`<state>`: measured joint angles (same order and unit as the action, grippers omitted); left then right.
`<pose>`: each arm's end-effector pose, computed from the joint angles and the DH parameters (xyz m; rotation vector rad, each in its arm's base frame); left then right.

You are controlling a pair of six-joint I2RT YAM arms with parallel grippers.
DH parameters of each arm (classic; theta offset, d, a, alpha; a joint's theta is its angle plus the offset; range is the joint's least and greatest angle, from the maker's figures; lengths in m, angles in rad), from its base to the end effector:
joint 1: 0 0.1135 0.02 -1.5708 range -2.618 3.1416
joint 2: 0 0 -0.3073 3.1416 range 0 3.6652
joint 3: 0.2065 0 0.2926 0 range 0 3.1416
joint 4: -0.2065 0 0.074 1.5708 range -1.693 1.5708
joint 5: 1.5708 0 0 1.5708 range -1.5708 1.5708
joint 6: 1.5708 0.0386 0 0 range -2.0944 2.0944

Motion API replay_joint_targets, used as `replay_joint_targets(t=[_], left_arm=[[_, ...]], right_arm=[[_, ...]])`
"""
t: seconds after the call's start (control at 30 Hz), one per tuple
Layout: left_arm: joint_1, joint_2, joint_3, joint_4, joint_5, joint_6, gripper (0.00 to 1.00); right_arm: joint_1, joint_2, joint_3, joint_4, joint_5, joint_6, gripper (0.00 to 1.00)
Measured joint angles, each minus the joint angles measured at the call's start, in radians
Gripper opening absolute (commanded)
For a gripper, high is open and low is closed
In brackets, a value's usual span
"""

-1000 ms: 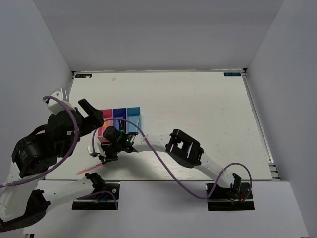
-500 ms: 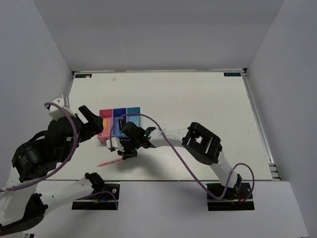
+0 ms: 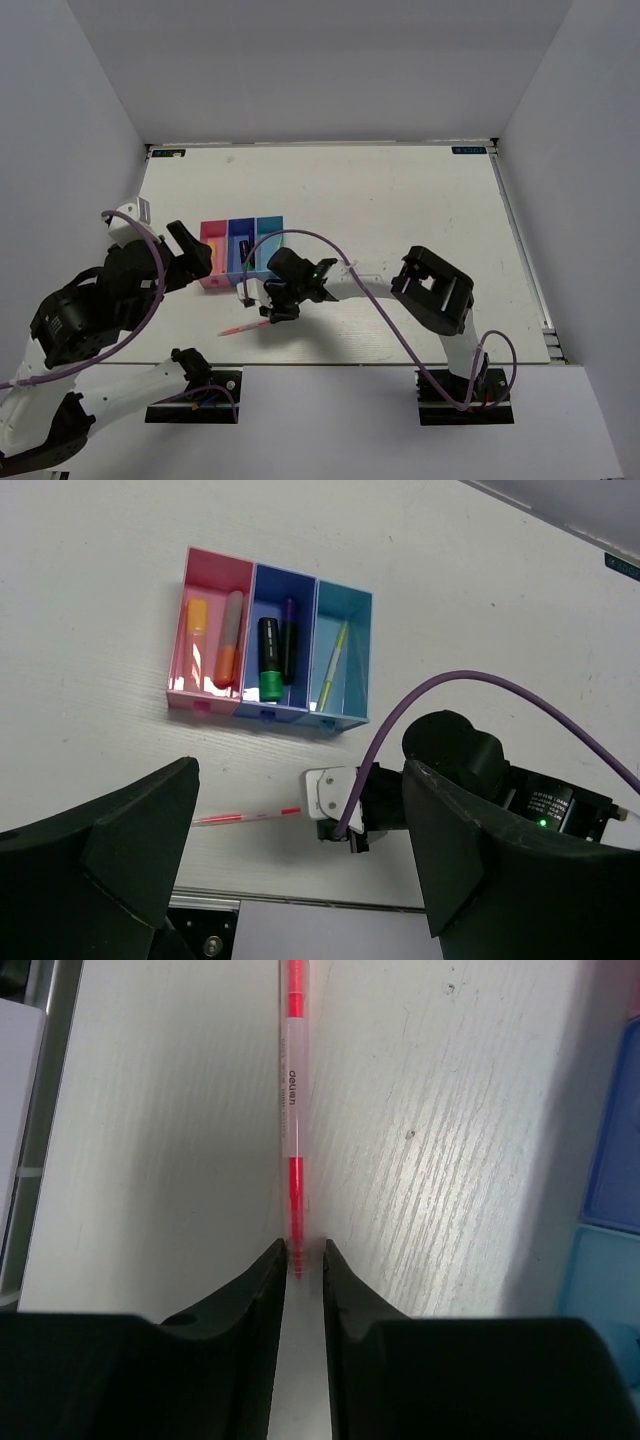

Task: Sort the stationery into containers
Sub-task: Pick up the pen from the center of the board, then place the pen in the storage box.

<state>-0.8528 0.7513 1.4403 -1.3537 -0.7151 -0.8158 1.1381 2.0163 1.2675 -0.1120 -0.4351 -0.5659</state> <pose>0.0582 -0.0282 0.4880 -0.3315 2.0358 -0.2226 0.1840 0.4372 0.1571 -1.9915 1.4737 0.7819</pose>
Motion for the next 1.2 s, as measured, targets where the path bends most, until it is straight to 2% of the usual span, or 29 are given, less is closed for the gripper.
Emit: replay_joint_targets(t=[0.13,0.2,0.43,0.8,1.03,1.2], left_arm=[[0.000,-0.016,-0.013,0.000,0.008,0.007,0.93],[0.000,-0.025,-0.021,0.000,0.015,0.008,0.93],[0.000,-0.040,-0.034,0.000,0.036,0.022,0.93],[0.000,-0.044,-0.020,0.000,0.082,0.045,0.93],[0.000,-0.038,-0.021,0.000,0.113,0.050,0.93],[0.000,-0.034,-0.026,0.000,0.128,0.049,0.93]], right_arm=[[0.000,-0.013,-0.027,0.024,0.007,0.010,0.06],[0.001,-0.021,-0.045,0.045,0.016,0.013,0.00],[-0.002,-0.094,-0.142,0.057,0.014,0.018,0.00],[-0.012,-0.374,-0.370,-0.209,0.014,0.041,0.00],[-0.019,-0.550,-0.383,-0.261,0.053,0.105,0.00],[-0.043,-0.574,-0.361,-0.264,0.116,0.140,0.00]])
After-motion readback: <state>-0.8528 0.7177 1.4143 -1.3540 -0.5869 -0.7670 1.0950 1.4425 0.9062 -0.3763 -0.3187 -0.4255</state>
